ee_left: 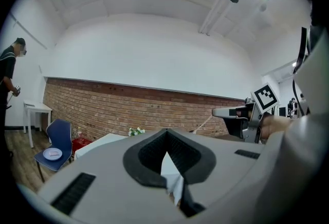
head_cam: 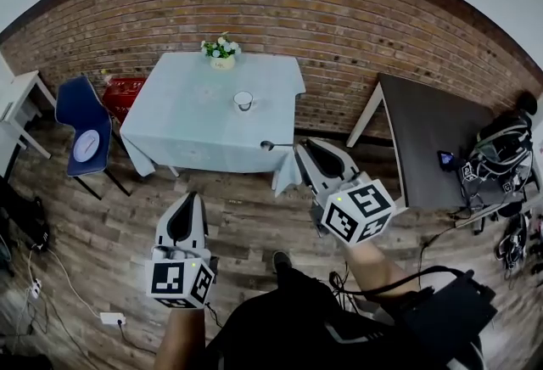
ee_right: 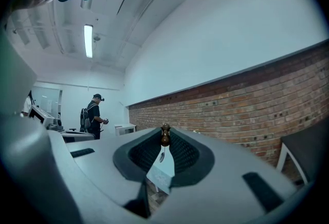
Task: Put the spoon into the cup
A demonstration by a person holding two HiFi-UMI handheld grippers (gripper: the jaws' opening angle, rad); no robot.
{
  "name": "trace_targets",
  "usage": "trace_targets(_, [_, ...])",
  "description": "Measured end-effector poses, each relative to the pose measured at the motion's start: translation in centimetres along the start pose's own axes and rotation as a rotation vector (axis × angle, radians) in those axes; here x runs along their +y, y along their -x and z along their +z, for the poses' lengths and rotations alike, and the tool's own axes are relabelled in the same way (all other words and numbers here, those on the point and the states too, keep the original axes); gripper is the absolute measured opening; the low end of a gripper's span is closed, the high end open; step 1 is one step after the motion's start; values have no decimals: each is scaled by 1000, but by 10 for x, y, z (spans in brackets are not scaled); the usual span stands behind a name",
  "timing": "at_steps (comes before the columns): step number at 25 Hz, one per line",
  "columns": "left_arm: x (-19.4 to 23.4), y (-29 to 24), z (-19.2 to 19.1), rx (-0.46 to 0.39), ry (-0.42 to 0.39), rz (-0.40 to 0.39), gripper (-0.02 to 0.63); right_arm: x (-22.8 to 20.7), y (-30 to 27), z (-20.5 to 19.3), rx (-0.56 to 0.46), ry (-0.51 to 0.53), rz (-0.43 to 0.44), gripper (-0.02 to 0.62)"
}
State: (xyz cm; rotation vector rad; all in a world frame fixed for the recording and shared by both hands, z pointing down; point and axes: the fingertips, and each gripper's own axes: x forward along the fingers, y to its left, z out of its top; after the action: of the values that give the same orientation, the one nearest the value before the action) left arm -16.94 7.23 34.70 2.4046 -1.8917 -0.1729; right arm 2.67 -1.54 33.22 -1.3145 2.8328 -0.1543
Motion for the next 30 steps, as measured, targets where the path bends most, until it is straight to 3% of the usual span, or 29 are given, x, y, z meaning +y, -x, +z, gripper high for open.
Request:
trace_targets(18, [-24,-143,-7,73,-14,46,9,-124,-79,-4,36,-56,97,58])
trace_targets(30, [-18,-194,-11,87,-45,26,9,-155,-116,-1,30,-78,91,58])
